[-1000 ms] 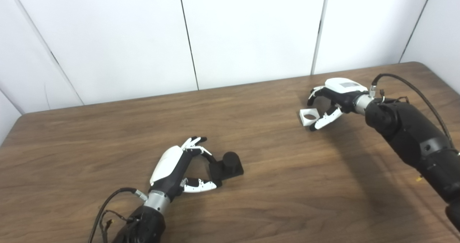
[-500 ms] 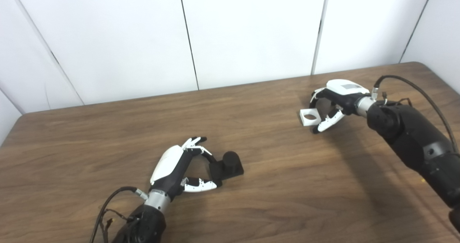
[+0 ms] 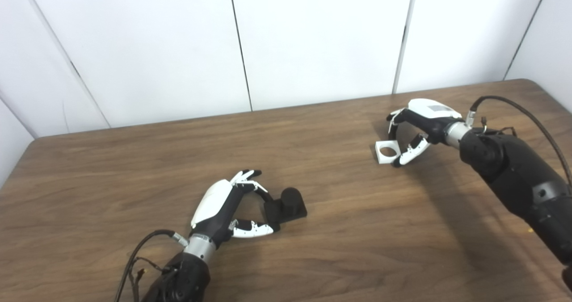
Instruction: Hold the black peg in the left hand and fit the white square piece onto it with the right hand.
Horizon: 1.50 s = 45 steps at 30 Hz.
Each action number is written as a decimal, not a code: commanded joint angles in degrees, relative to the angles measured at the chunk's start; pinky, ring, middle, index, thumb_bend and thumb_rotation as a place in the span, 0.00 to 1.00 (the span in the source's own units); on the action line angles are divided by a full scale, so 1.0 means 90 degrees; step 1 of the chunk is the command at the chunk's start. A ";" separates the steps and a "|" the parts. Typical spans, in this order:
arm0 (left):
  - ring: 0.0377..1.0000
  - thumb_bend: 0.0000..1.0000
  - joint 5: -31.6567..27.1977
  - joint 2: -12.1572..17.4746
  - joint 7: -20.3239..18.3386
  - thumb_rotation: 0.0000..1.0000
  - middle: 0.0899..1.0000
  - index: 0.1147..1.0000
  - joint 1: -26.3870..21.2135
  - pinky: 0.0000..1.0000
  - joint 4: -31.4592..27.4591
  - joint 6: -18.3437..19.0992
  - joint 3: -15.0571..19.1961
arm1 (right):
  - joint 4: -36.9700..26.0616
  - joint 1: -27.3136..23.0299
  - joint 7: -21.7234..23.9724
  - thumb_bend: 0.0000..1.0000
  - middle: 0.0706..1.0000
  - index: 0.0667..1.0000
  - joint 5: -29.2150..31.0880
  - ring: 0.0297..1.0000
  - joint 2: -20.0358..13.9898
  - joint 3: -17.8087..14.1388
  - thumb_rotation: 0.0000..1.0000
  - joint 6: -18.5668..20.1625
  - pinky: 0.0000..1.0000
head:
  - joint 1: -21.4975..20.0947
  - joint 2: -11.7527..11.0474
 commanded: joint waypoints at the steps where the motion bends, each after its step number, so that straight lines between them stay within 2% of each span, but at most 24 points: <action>1: 0.98 0.52 0.0205 0.0074 -0.0255 0.08 0.93 0.43 0.0095 0.95 0.0115 0.0285 -0.0089 | 0.0031 0.0087 0.0017 0.52 0.85 0.45 -0.0092 0.90 -0.0002 0.0087 0.15 -0.0091 0.94 | -0.0004 0.0003; 7: 0.98 0.52 0.0203 0.0053 -0.0221 0.08 0.92 0.43 0.0086 0.95 0.0148 0.0254 -0.0086 | 0.0055 0.0108 -0.0139 0.52 0.83 0.45 -0.0119 0.89 0.0006 0.0086 0.15 -0.0153 0.92 | 0.0033 0.0019; 18: 0.98 0.52 0.0192 0.0062 -0.0190 0.08 0.92 0.43 0.0060 0.93 0.0205 0.0187 -0.0069 | 0.0129 0.0118 -0.0636 0.52 0.80 0.45 -0.0172 0.87 0.0023 0.0070 0.14 -0.0524 0.90 | 0.0011 0.0006; 34: 0.97 0.52 0.0202 0.0072 -0.0228 0.08 0.93 0.43 0.0013 0.93 0.0222 0.0211 -0.0069 | -0.0346 0.0233 -0.1163 0.52 0.79 0.45 -0.0044 0.87 0.0077 -0.0446 0.15 -0.0522 0.94 | -0.0002 0.0031; 42: 0.97 0.52 0.0234 0.0054 -0.0174 0.08 0.92 0.43 0.0007 0.93 0.0263 0.0165 -0.0078 | -0.0612 0.0304 -0.1289 0.52 0.78 0.45 0.0000 0.86 0.0096 -0.0646 0.15 -0.0674 0.90 | 0.0004 0.0034; 45: 0.97 0.52 0.0235 0.0060 -0.0160 0.08 0.92 0.43 0.0001 0.92 0.0274 0.0132 -0.0072 | -0.0888 0.0330 -0.1214 0.52 0.78 0.45 0.0012 0.85 0.0097 -0.0692 0.14 -0.0604 0.89 | 0.0000 0.0037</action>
